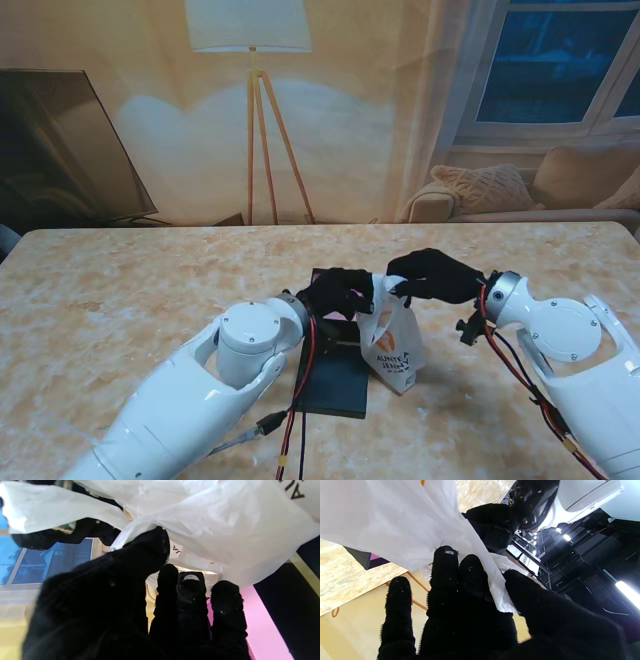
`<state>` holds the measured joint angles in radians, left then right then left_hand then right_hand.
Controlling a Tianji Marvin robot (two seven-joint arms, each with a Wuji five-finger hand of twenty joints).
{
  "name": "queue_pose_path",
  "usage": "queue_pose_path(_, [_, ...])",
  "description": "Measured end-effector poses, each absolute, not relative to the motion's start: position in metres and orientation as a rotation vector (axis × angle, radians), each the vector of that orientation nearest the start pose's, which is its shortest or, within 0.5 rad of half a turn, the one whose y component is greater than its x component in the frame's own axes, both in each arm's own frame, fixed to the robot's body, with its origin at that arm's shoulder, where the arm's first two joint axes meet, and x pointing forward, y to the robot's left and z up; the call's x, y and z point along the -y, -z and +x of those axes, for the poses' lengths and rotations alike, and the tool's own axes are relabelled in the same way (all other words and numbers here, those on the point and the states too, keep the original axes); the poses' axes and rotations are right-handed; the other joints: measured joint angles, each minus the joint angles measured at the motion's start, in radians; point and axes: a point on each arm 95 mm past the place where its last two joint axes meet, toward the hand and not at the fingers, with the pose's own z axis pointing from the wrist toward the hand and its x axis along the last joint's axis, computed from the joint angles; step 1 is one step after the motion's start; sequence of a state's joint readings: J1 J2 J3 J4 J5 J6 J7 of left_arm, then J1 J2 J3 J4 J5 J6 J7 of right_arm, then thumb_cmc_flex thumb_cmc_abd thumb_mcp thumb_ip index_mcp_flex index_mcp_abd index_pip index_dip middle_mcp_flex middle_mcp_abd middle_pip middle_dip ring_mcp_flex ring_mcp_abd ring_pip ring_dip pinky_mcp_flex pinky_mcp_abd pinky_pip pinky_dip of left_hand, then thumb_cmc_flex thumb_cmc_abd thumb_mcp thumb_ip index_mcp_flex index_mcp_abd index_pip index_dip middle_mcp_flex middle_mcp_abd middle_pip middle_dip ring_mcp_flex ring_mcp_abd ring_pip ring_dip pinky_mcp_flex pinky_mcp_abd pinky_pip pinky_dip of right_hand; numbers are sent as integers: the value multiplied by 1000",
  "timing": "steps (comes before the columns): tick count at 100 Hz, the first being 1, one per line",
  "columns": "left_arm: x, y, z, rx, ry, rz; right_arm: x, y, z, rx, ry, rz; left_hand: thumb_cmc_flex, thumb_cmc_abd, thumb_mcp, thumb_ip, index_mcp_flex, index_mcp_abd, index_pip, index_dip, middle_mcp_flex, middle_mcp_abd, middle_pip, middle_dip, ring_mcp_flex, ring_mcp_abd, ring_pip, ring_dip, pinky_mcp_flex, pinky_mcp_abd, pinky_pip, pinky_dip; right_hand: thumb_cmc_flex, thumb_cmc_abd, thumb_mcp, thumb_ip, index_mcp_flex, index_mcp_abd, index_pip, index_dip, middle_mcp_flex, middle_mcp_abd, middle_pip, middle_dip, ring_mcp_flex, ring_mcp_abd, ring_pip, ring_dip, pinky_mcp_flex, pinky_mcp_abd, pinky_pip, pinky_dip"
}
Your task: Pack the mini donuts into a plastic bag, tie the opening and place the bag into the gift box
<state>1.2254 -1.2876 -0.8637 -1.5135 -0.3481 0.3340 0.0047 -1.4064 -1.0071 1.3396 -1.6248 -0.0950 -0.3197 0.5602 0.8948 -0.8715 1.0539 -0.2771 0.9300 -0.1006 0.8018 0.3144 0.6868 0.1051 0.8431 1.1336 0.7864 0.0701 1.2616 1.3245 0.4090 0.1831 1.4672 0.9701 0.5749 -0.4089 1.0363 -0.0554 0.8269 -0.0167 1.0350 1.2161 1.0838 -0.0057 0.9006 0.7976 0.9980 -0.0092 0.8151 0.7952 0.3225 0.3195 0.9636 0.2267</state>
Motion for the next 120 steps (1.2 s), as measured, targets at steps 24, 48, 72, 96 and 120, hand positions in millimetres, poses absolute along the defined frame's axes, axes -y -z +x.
queue_pose_path(24, [169, 293, 441, -1026, 2034, -2612, 18, 231, 428, -1682, -2215, 1611, -16, -13, -16, -29, 1, -11, 90, -60, -140, -10, -206, -326, -274, 83, -409, -113, -247, 11, -307, -37, 0, -1, 9, -26, 1, 0, 0, 0, 0, 0, 0, 0, 0, 0, 0, 0, -1, 0, 0, 0])
queue_pose_path(48, [165, 296, 441, -1095, 2043, -2616, 22, 229, 428, -1660, -2203, 1597, -71, 19, -45, -41, -18, -3, 36, -70, -122, 1, -79, -190, -229, 87, -267, -11, -223, 29, -284, -16, 0, -2, 10, -29, 1, 0, 0, 0, 0, 0, 0, 0, 0, 0, 11, 0, -1, 0, 0, 0])
queue_pose_path(72, [155, 296, 440, -1095, 1984, -2807, 28, 228, 427, -1625, -2175, 1577, 195, 298, -259, 44, -76, 68, -176, -30, -115, 45, -237, 42, -247, 120, -346, 120, -265, 32, -333, -14, 1, -14, 17, -30, 11, 0, 0, 0, 0, 0, 23, 12, 0, 0, 58, 15, 5, 0, 0, 0])
queue_pose_path(96, [148, 296, 440, -1034, 1989, -2799, 30, 230, 426, -1612, -2169, 1587, 352, 375, -347, 75, -74, 35, -155, 47, -78, 51, -328, 102, -228, 144, -408, 169, -259, 42, -341, -14, 1, -15, 17, -30, 12, 0, 0, 0, 0, 0, 34, 12, 0, 0, 76, 15, 7, 0, 0, 0])
queue_pose_path(120, [150, 295, 438, -966, 1994, -2847, 30, 231, 426, -1609, -2169, 1596, 352, 374, -347, 76, -74, 30, -134, 55, -81, 51, -329, 78, -208, 147, -408, 169, -247, 53, -340, -14, 1, -16, 17, -30, 13, 0, 0, 0, 0, 0, 35, 12, 0, 0, 76, 15, 7, 0, 0, 0])
